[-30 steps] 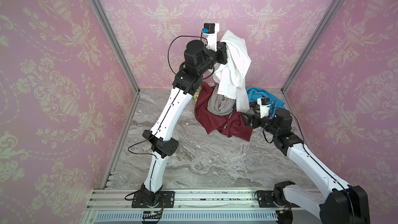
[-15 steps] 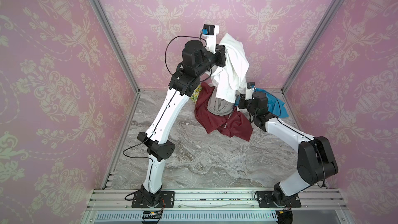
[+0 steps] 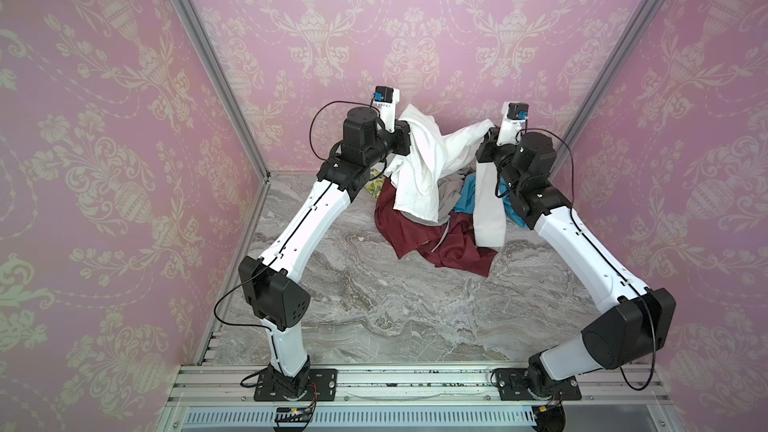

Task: Pick out a specific cloth from the pile

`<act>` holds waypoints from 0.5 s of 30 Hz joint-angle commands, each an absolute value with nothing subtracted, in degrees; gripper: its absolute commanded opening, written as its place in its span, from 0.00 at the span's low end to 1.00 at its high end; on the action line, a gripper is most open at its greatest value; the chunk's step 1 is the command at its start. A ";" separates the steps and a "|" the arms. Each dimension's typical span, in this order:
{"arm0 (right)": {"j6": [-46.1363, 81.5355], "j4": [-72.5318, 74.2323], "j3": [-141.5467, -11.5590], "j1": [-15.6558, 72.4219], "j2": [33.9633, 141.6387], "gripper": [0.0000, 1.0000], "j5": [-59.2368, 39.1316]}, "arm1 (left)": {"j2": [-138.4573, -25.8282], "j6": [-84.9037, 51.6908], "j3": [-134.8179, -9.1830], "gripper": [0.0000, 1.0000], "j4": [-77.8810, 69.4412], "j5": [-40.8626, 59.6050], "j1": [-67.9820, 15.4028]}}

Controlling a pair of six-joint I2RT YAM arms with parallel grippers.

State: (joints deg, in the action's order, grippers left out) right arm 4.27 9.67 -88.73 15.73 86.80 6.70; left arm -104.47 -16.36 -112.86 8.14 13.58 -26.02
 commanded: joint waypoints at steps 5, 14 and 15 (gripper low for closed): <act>5.48 3.72 -102.15 17.93 88.20 0.00 1.73 | -100.30 -16.52 -105.04 0.00 0.48 14.34 -24.58; 5.60 -2.99 -110.97 32.39 89.66 0.00 1.36 | -92.44 -16.62 -99.33 0.00 6.23 9.83 -20.53; 5.90 -2.84 -111.24 34.43 90.10 0.00 1.79 | -91.17 -16.40 -98.49 0.00 7.66 8.66 -20.13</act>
State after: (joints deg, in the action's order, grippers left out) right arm 4.69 -1.85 -108.81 30.44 89.12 2.24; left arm -96.68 -16.40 -99.66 5.54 12.16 -21.17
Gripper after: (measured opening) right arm 0.059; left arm 0.073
